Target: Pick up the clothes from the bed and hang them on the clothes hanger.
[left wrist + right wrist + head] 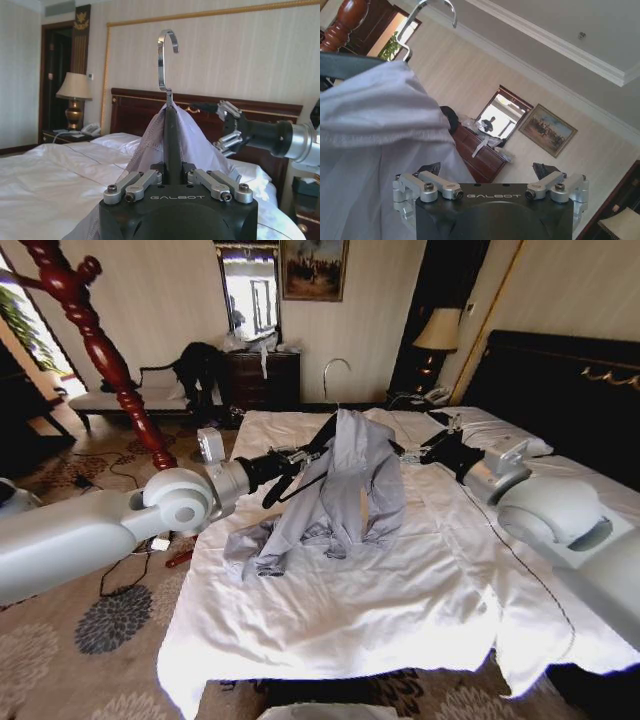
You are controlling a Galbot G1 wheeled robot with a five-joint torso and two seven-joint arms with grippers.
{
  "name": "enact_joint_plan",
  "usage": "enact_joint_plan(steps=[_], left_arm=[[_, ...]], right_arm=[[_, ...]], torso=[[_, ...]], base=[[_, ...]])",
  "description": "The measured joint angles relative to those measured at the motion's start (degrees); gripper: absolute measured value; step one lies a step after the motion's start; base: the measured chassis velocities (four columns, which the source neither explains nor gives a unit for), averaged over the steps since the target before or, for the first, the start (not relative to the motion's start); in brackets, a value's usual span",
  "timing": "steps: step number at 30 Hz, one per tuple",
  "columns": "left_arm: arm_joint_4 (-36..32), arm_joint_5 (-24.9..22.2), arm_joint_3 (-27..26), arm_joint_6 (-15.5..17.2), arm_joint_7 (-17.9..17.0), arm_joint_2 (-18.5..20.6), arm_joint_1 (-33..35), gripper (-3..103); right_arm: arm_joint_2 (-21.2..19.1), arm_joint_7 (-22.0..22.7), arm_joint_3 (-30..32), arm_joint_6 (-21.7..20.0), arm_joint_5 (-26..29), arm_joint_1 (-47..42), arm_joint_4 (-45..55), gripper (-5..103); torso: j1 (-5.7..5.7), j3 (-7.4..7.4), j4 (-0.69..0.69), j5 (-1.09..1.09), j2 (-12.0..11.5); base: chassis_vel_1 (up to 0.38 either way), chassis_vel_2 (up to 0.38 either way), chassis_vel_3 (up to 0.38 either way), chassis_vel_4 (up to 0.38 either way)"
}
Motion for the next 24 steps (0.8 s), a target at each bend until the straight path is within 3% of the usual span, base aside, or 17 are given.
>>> enact_joint_plan(steps=[12,24], left_arm=[[1.8,0.0,0.6,0.0,-0.5,5.1,-0.9,16],[-2.5,-0.4,2.9,0.1,-0.8,3.7,-2.1,16]], right_arm=[[-0.5,-1.8,-1.4,-0.2,-1.5,-0.3,1.1,100],[0.5,-1.5,-4.1,-0.2,-2.7,2.1,-0.5,100]], torso=[[0.0,0.01,0.0,-0.01,0.0],[0.0,0.0,0.01,-0.01,0.0]], base=[[0.0,0.0,0.0,0.0],[0.0,0.0,0.0,0.0]])
